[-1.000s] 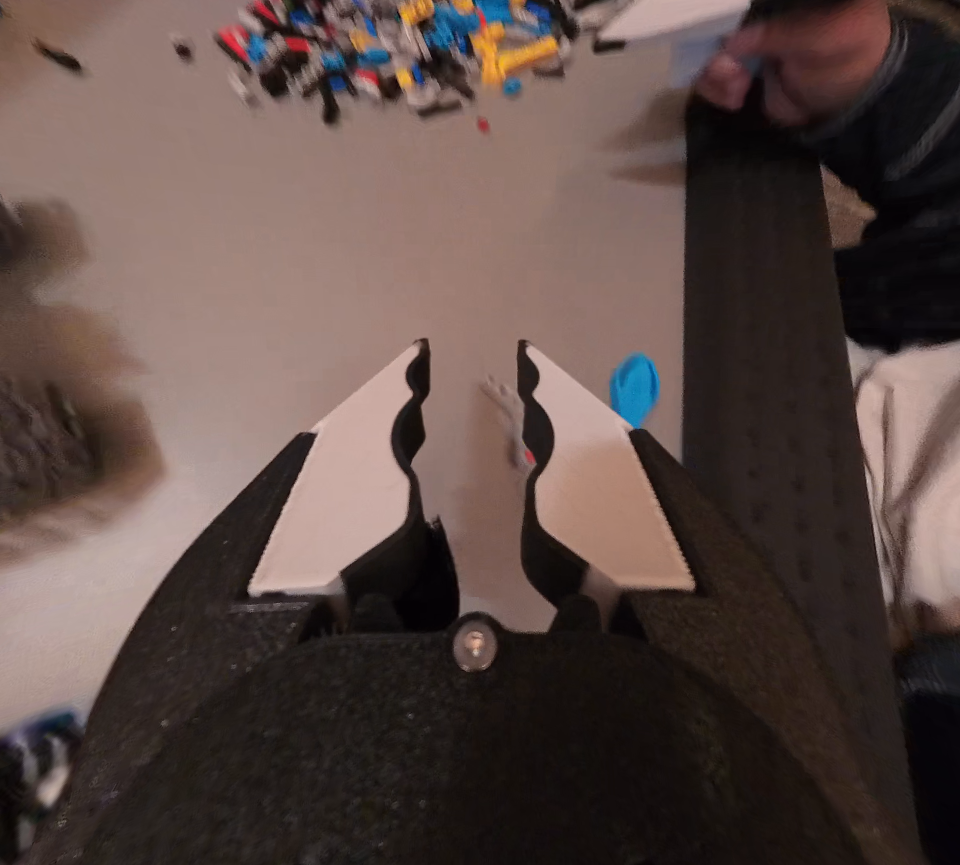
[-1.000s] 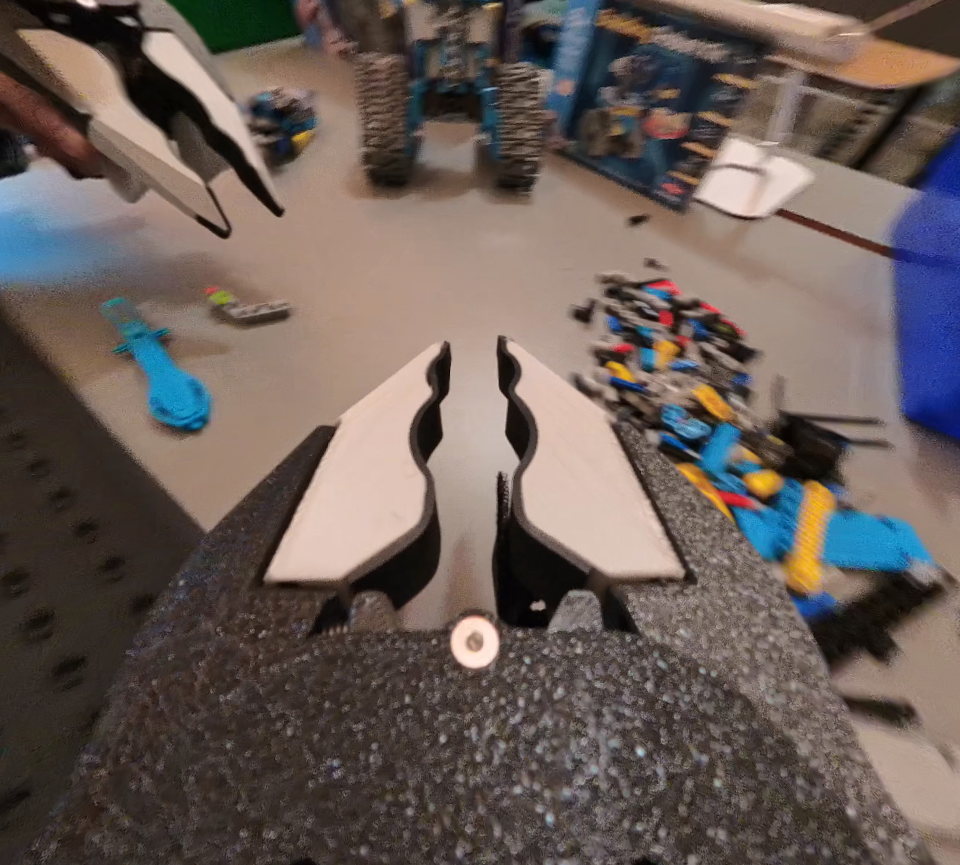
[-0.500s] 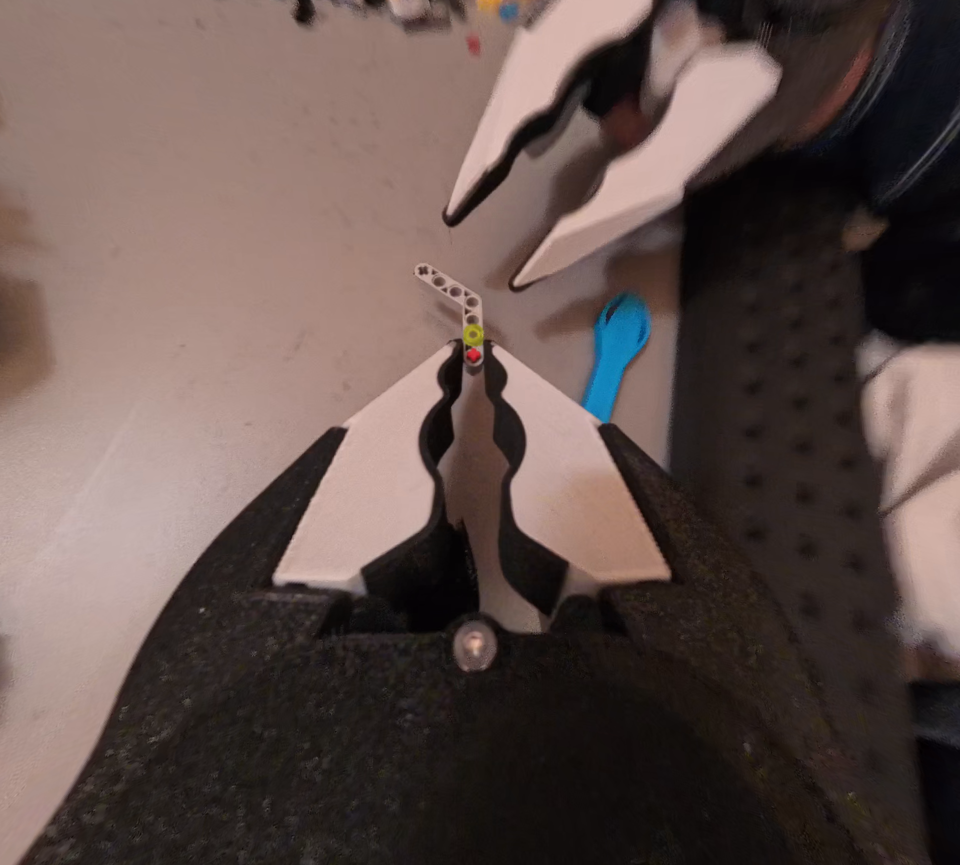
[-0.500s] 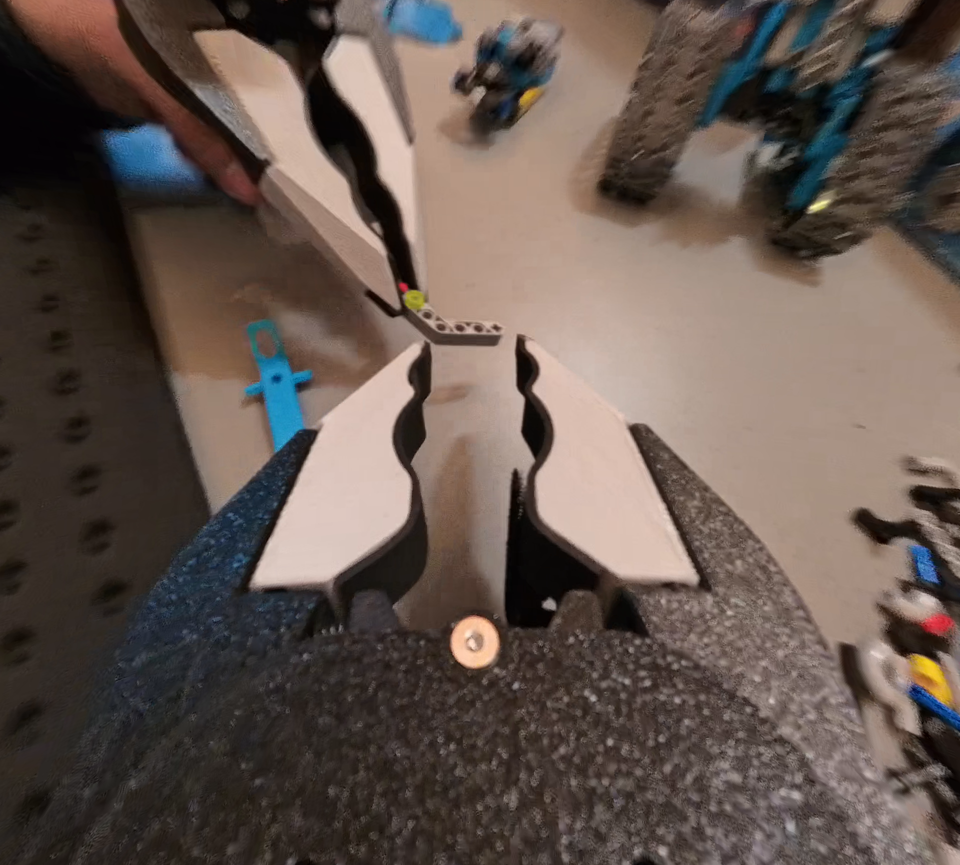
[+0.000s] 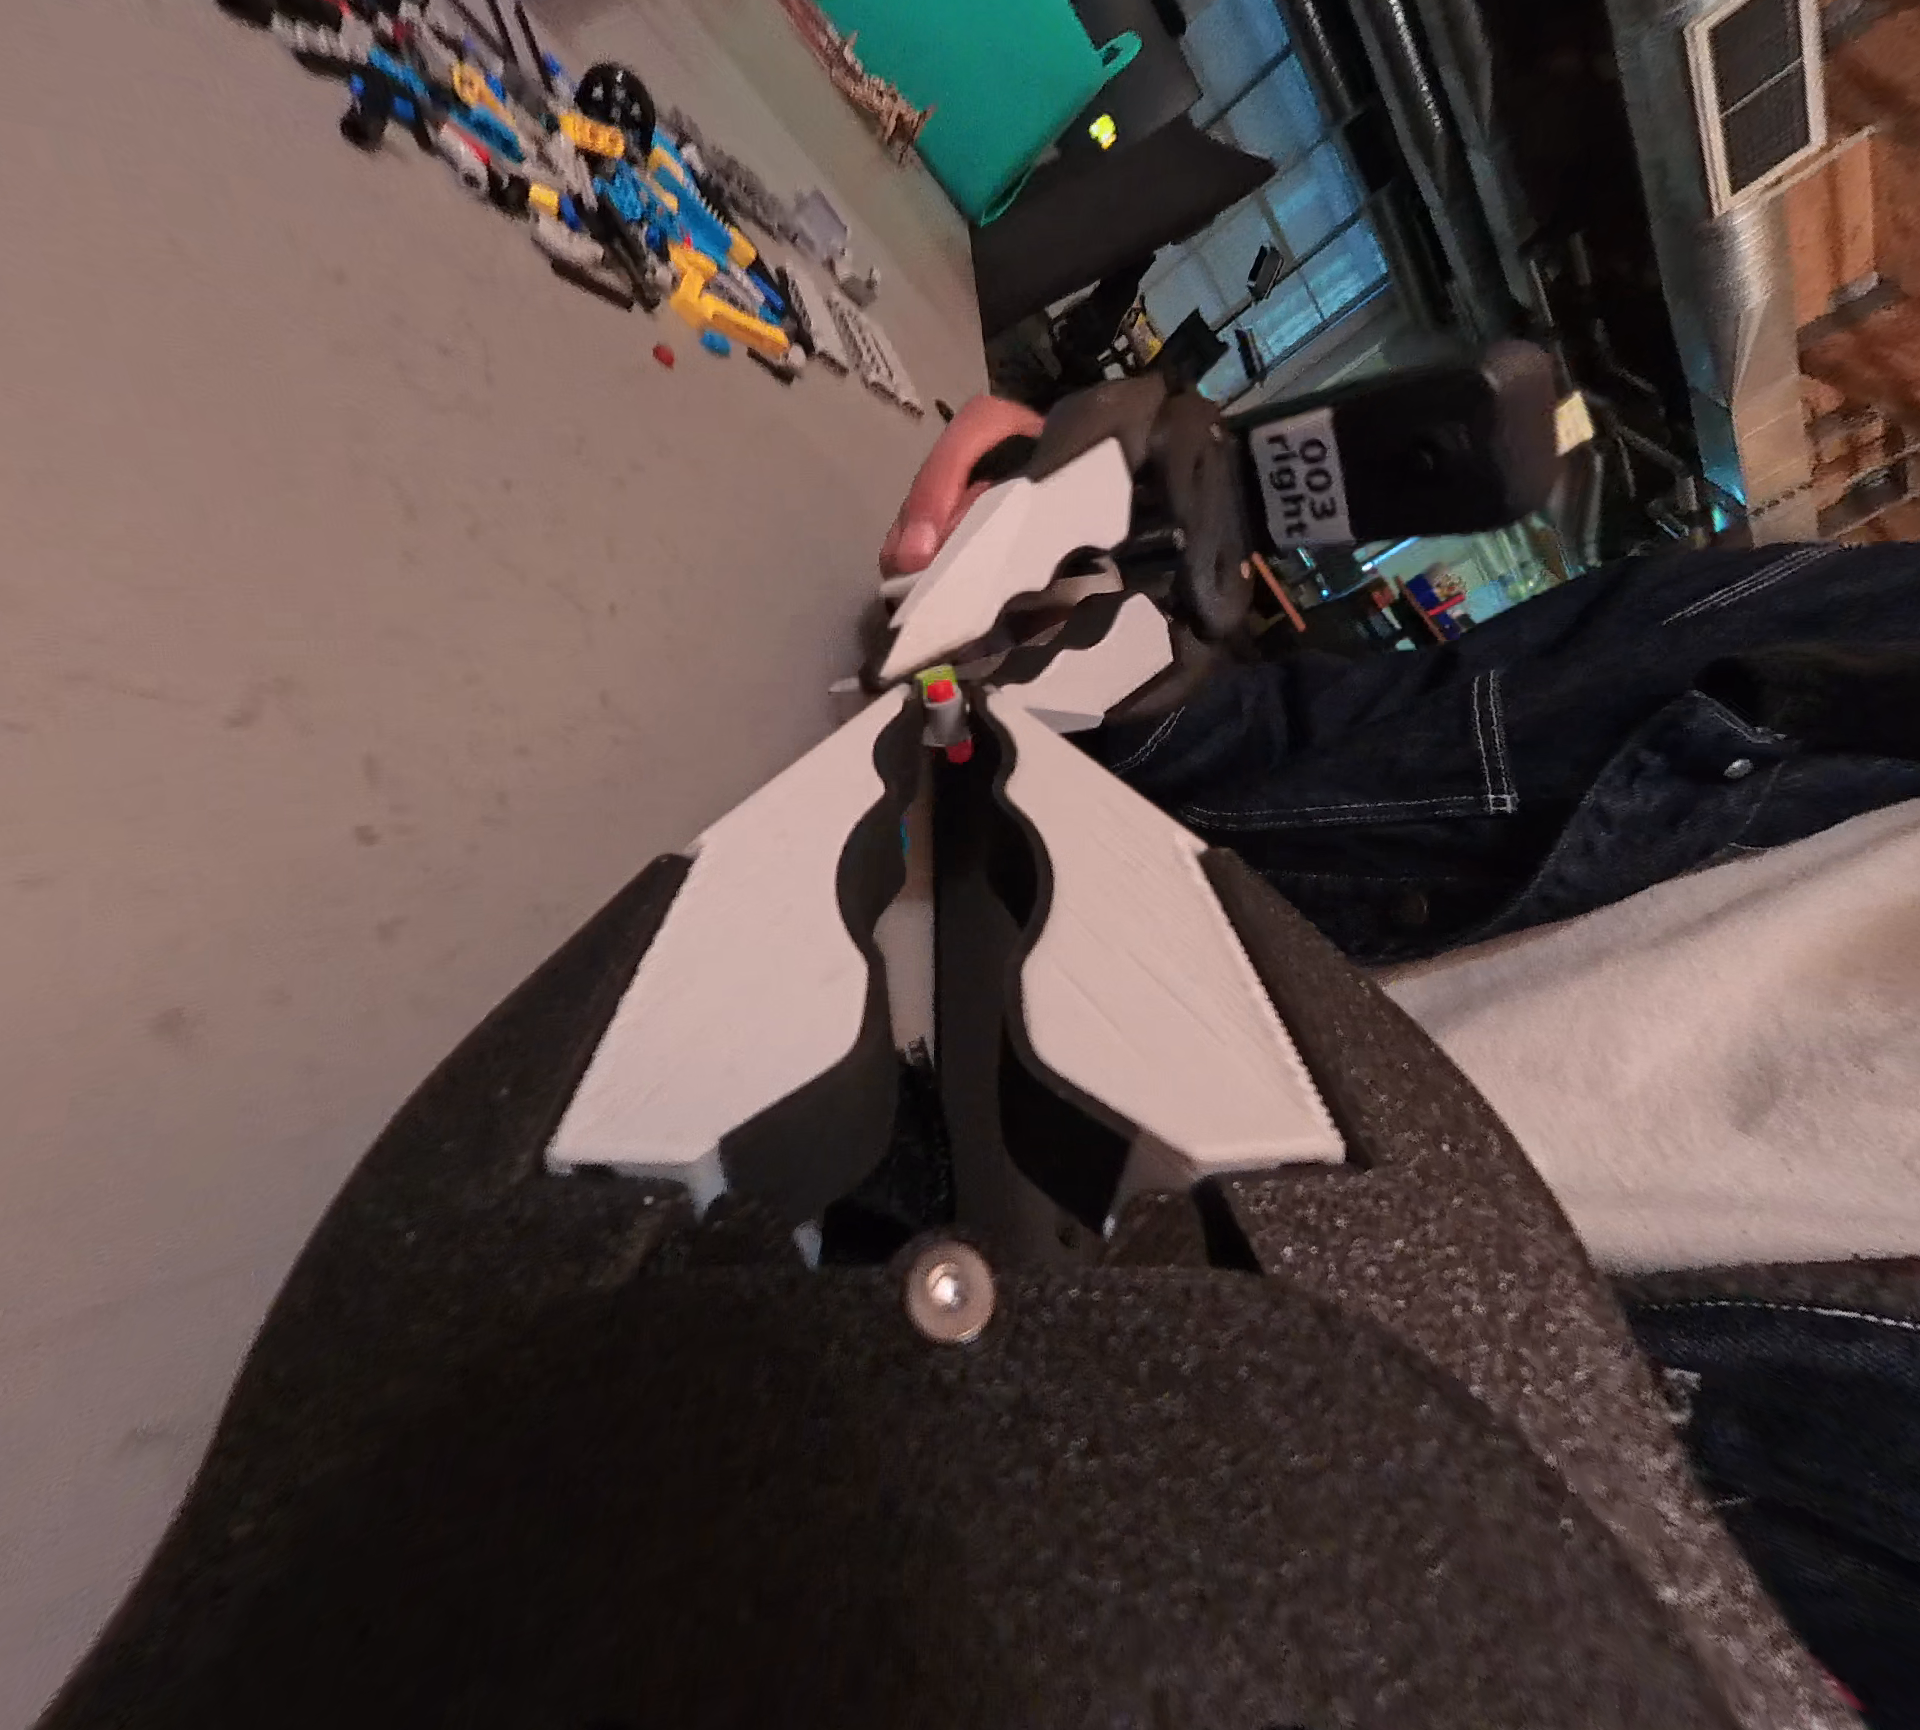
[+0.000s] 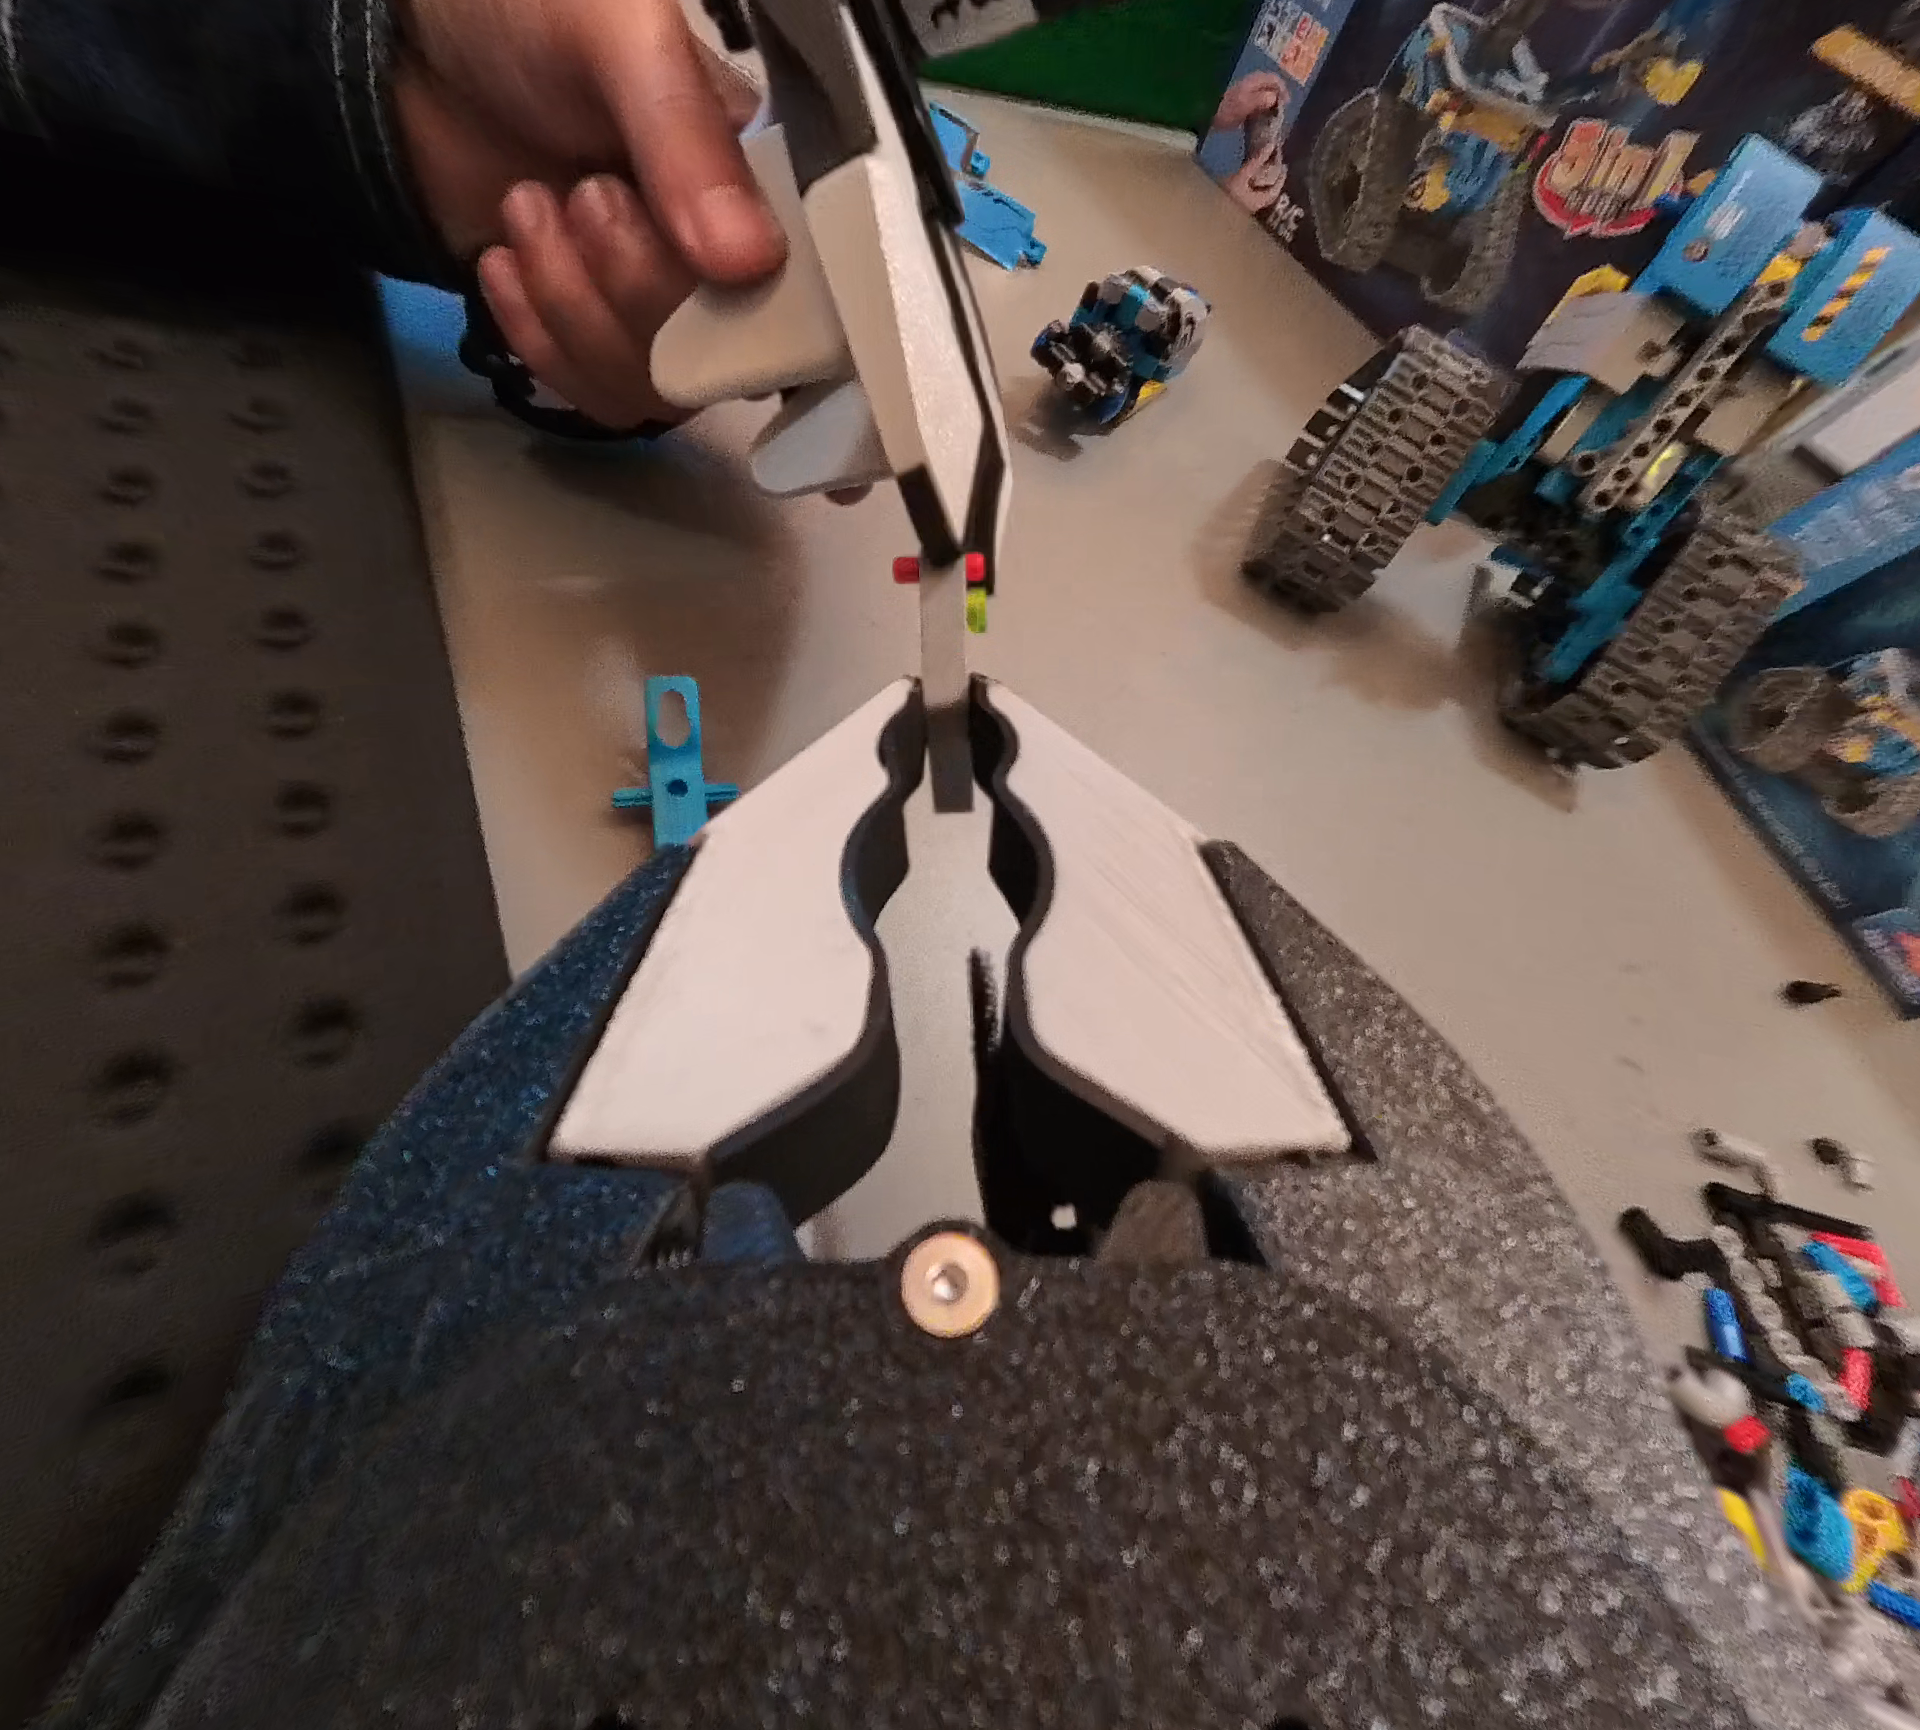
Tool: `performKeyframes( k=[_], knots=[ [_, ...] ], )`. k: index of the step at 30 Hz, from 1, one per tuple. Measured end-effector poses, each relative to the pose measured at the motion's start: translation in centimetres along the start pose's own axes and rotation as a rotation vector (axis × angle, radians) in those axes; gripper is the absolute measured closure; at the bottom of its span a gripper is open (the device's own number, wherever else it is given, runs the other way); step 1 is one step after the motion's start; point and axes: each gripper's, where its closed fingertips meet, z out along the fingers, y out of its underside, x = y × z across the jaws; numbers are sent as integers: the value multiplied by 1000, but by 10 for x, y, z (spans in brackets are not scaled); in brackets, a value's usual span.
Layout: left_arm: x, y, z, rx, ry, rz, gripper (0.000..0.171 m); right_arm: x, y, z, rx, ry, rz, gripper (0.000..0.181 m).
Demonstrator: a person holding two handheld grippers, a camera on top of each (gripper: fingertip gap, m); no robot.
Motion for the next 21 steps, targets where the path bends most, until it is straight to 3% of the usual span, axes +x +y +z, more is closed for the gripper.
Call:
performKeyframes(
  k=[5, 10, 15, 21],
  knots=[
    [24, -27, -16, 149, 22, 195, 153, 6, -7, -8, 51, -40, 114, 175],
    [42, -11, -14, 72, -36, 561, 148, -6, -16, -12, 104, -95, 85, 176],
    [31, 19, -3, -105, -69, 636, 144, -21, -21, -16, 135, -163, 37, 175],
    [39, 23, -1, -108, -42, 670, 143, -29, -21, -20, 153, -257, 98, 175]
  ],
)
